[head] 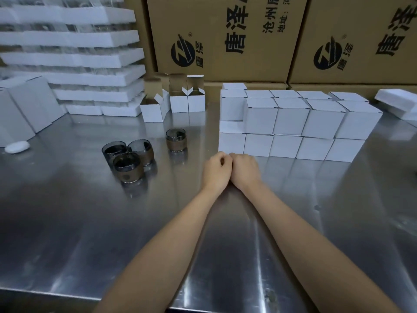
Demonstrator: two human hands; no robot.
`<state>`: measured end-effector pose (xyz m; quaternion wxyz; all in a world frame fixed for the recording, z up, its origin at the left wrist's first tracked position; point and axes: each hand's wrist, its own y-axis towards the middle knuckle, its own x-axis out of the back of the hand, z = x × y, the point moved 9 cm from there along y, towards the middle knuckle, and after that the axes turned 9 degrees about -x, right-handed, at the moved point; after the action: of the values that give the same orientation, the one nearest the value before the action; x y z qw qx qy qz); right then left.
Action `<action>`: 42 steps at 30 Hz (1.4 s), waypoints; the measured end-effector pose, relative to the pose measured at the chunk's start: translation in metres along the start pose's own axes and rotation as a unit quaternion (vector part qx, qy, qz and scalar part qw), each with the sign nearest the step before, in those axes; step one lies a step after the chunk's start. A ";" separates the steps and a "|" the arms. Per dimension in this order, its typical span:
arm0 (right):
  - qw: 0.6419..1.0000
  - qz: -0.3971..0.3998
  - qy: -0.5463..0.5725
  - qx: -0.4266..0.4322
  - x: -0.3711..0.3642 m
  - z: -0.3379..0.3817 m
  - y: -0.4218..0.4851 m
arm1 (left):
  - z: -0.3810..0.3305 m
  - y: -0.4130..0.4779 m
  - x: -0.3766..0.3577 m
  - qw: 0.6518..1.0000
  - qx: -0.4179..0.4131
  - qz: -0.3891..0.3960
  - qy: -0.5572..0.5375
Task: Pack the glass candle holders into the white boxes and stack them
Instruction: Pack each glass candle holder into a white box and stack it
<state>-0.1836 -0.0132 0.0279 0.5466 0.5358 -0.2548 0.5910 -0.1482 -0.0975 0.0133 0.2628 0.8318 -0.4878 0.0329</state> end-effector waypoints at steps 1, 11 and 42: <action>1.000 0.003 -0.023 -0.008 -0.002 0.000 0.001 | 0.000 -0.001 0.002 1.000 0.003 -0.002 0.004; 0.997 0.017 -0.068 -0.014 -0.017 0.012 0.028 | 0.004 0.052 0.061 0.996 0.042 -0.074 0.026; 0.952 0.114 0.127 0.255 -0.040 0.055 0.044 | 0.087 0.313 -0.001 0.902 0.026 0.068 0.425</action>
<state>-0.2113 -0.0891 0.0206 0.3490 0.5451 -0.0829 0.7578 -0.4259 -0.2584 0.0655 0.4209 0.7099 -0.3842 0.4139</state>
